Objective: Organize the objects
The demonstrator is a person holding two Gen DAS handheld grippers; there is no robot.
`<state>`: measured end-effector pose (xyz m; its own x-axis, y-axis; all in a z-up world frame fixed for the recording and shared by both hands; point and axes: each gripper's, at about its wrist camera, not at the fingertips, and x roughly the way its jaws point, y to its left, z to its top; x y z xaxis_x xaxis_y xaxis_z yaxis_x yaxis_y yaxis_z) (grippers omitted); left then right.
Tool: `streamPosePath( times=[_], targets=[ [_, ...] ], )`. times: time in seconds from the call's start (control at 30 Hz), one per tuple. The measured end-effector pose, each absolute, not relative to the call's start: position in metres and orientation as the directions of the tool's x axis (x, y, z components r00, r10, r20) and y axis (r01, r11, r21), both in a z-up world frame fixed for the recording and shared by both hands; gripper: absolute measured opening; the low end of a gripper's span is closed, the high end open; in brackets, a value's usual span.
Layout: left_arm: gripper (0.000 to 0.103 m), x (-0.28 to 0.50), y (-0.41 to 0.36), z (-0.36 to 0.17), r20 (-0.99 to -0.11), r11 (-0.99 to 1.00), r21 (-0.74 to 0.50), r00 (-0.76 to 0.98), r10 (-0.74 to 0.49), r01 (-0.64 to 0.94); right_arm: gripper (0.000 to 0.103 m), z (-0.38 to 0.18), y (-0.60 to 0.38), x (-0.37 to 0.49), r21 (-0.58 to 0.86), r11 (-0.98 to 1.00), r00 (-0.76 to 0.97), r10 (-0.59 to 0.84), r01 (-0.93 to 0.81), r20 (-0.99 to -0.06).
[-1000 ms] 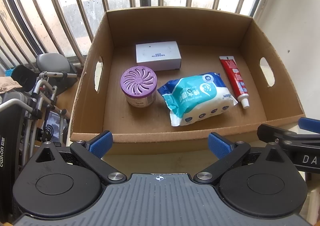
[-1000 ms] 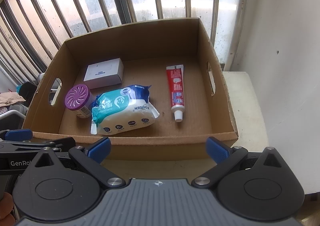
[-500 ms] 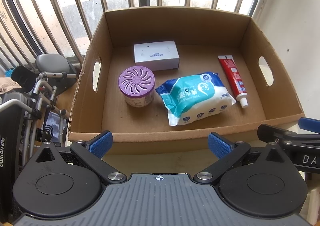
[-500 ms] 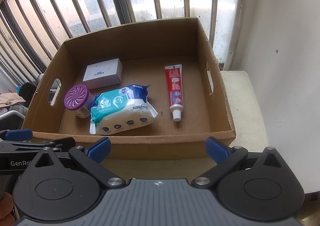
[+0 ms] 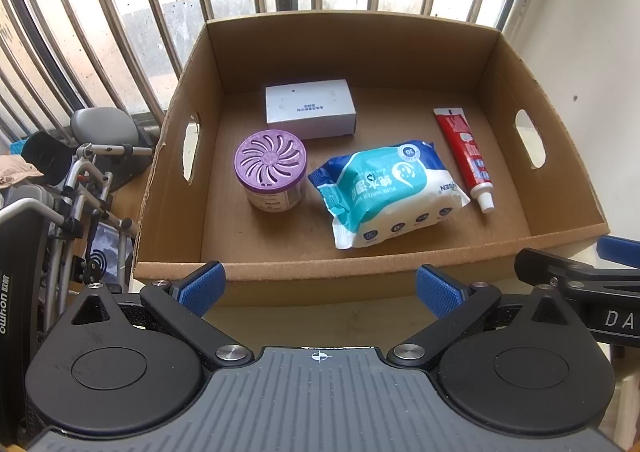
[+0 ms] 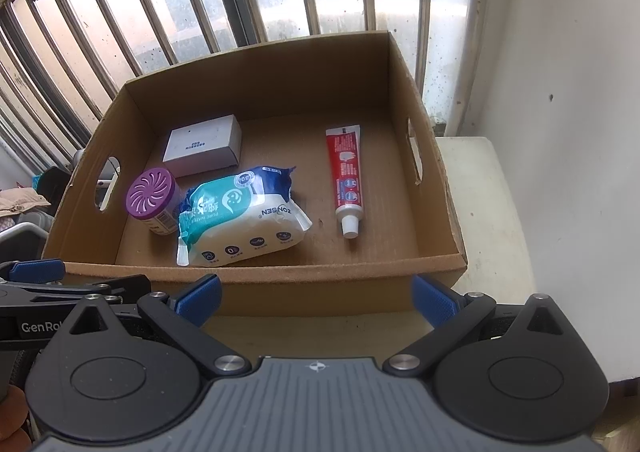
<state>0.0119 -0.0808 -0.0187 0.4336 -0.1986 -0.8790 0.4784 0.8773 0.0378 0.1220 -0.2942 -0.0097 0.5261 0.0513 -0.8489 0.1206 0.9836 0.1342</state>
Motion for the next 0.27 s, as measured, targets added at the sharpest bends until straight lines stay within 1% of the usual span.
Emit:
streamPosePath(
  times=[0.27],
  targets=[
    [0.102,0.0121,-0.0807,-0.0185,-0.879,0.877,0.039,0.433,-0.198,0.479,0.103,-0.0097,-0.2943,0.1208,0.135,0.983,0.525,0.052,0.121,-0.849]
  ],
)
